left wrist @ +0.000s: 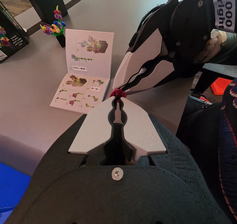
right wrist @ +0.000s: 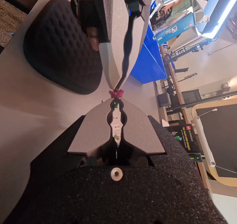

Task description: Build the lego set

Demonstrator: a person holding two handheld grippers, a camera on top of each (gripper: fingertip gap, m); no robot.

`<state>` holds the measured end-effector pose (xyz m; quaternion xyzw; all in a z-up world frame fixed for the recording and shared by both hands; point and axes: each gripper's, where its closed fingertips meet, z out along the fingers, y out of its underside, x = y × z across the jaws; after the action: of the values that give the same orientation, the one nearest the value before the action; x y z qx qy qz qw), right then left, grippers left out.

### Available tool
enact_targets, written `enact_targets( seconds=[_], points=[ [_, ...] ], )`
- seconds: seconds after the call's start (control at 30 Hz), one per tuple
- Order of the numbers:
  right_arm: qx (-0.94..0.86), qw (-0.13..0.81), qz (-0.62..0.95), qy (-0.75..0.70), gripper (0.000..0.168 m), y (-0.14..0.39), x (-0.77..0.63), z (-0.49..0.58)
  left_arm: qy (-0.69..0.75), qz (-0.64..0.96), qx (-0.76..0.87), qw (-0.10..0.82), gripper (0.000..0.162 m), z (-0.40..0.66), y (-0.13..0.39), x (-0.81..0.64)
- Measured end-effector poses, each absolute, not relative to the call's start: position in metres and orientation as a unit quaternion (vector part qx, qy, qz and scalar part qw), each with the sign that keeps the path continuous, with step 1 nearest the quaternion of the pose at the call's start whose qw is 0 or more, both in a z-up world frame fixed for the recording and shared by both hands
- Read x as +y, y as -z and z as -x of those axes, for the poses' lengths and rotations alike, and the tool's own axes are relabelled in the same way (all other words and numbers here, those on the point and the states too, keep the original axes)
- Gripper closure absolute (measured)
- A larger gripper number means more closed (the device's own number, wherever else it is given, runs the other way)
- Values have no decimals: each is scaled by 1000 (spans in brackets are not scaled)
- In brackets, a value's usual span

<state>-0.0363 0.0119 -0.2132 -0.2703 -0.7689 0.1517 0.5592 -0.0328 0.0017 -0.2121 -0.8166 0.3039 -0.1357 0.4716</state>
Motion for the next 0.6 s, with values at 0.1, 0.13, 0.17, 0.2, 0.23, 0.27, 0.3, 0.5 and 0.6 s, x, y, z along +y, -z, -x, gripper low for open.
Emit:
enact_targets(
  seconds=[0.1,0.13,0.17,0.2,0.23,0.27,0.3,0.5,0.6],
  points=[
    [-771,557,269,-148,162,215,12,36,136,818,304,469,158,33,214,2],
    [-772,557,269,-147,162,215,12,37,135,818,304,468,158,33,214,1],
    [-772,556,269,-148,162,215,12,37,135,819,304,468,158,33,214,1],
    [-773,555,270,-149,162,216,12,37,135,819,303,468,158,33,214,1],
    [-773,555,270,-150,162,216,12,37,136,819,302,468,158,33,214,1],
    [-773,554,270,-151,162,216,12,37,137,819,302,468,158,33,215,1],
    [-773,554,271,-152,162,216,12,37,138,819,301,469,158,33,214,1],
    [-763,552,295,-163,162,214,21,34,127,830,282,464,158,49,216,-4],
    [-748,554,315,-187,162,209,27,32,118,846,267,446,158,65,222,-11]
  ],
)
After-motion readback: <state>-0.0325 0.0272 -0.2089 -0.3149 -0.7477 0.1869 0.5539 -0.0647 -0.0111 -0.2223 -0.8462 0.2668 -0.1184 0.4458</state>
